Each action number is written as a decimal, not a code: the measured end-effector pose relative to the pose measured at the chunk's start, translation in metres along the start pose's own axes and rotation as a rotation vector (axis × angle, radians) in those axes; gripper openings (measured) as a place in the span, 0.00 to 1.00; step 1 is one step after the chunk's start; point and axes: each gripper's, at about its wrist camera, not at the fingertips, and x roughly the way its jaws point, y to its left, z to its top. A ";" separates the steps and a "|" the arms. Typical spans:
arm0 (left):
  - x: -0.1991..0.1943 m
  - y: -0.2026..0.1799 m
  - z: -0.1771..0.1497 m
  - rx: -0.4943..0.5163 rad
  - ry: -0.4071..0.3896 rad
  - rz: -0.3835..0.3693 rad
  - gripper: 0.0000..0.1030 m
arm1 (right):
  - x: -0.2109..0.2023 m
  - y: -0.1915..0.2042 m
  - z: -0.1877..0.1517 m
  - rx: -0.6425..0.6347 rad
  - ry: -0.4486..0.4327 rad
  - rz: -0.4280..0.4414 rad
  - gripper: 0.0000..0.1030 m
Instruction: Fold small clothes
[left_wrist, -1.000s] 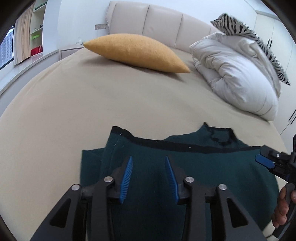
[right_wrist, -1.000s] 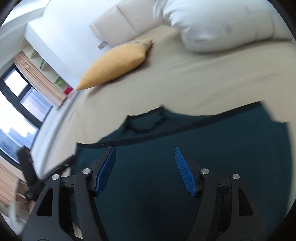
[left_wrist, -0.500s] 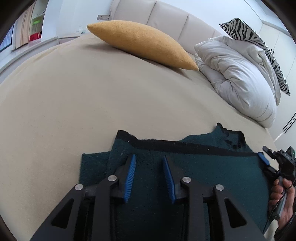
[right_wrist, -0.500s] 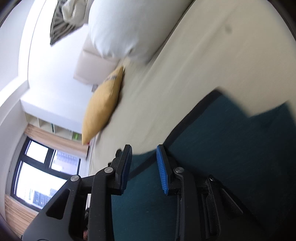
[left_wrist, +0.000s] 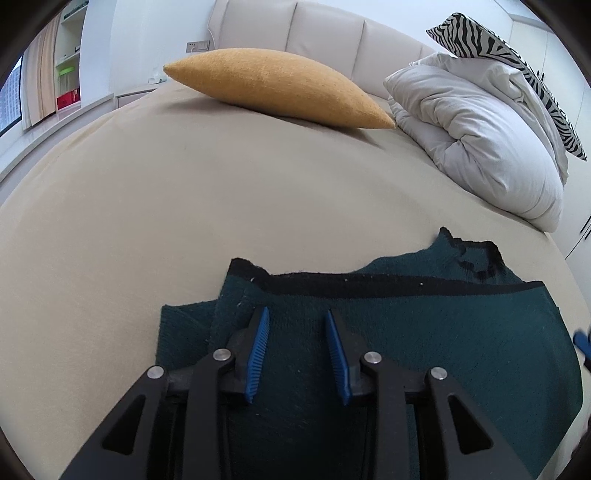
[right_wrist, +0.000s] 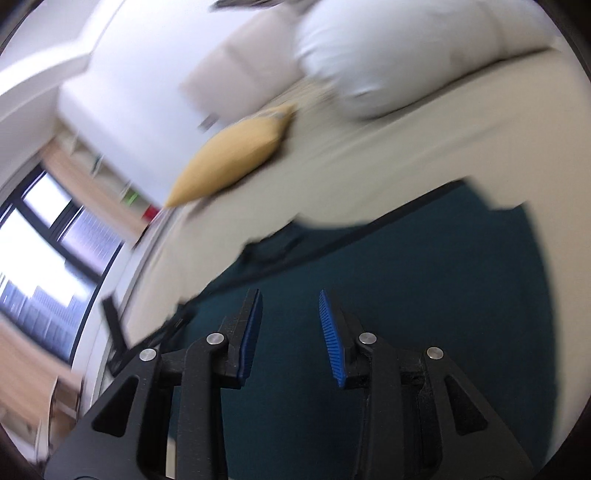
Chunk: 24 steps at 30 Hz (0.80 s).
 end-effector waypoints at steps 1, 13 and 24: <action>0.000 -0.001 0.000 0.004 -0.001 0.004 0.34 | 0.006 0.012 -0.011 -0.021 0.034 0.028 0.33; 0.000 -0.001 -0.001 0.009 -0.007 0.005 0.34 | 0.002 -0.034 -0.048 0.118 0.066 0.101 0.40; -0.088 -0.041 -0.036 0.024 0.004 -0.050 0.52 | -0.077 -0.045 -0.042 0.122 -0.044 -0.067 0.45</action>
